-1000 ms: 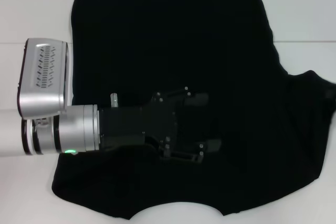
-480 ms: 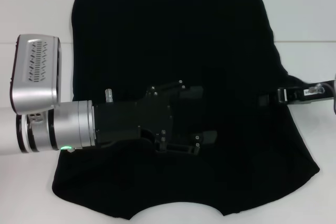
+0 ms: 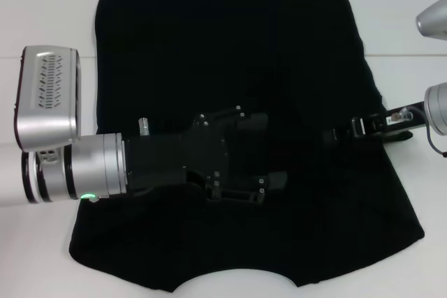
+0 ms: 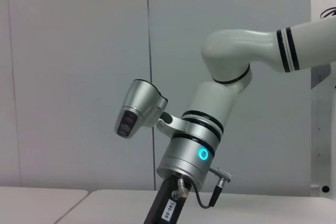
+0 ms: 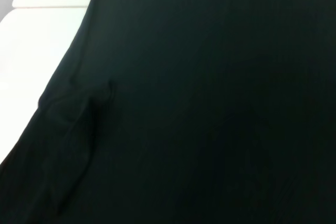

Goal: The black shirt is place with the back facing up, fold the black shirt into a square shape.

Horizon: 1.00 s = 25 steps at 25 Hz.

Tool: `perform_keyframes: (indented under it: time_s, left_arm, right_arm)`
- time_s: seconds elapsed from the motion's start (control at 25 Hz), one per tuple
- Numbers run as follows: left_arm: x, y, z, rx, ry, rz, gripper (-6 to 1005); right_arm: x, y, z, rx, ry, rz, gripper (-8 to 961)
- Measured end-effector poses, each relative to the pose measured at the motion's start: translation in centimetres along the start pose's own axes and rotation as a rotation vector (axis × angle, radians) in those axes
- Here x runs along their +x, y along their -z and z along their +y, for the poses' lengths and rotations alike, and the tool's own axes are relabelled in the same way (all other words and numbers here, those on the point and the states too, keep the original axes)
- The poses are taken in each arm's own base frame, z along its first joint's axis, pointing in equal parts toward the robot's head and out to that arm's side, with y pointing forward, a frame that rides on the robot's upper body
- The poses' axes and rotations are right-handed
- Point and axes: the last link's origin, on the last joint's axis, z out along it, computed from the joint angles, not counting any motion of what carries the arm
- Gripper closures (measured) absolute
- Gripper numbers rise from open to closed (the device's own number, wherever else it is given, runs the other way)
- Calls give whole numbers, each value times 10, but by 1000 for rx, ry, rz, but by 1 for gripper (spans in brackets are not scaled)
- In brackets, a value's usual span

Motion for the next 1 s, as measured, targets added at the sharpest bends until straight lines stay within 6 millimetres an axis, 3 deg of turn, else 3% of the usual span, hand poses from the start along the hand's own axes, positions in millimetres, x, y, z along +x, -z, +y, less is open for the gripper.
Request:
perform_keyframes:
  time_s: [0.16, 0.32, 0.56, 0.76, 1.0]
  left_arm:
    - [-2, 1, 0, 7, 6, -3, 63]
    - [-3, 1, 1, 9, 9, -3, 63]
    - [-3, 1, 1, 8, 11, -2, 63]
    - [-3, 0, 1, 3, 10, -4, 62]
    - [-2, -1, 2, -2, 7, -3, 62]
  right_arm:
    - [-4, 8, -13, 42, -50, -56, 741]
    - [-3, 21, -34, 85, -107, -119, 539]
    - [11, 37, -62, 151, -222, -163, 309]
    - [23, 37, -74, 211, -267, -145, 308]
    - [25, 29, -73, 228, -259, -120, 307]
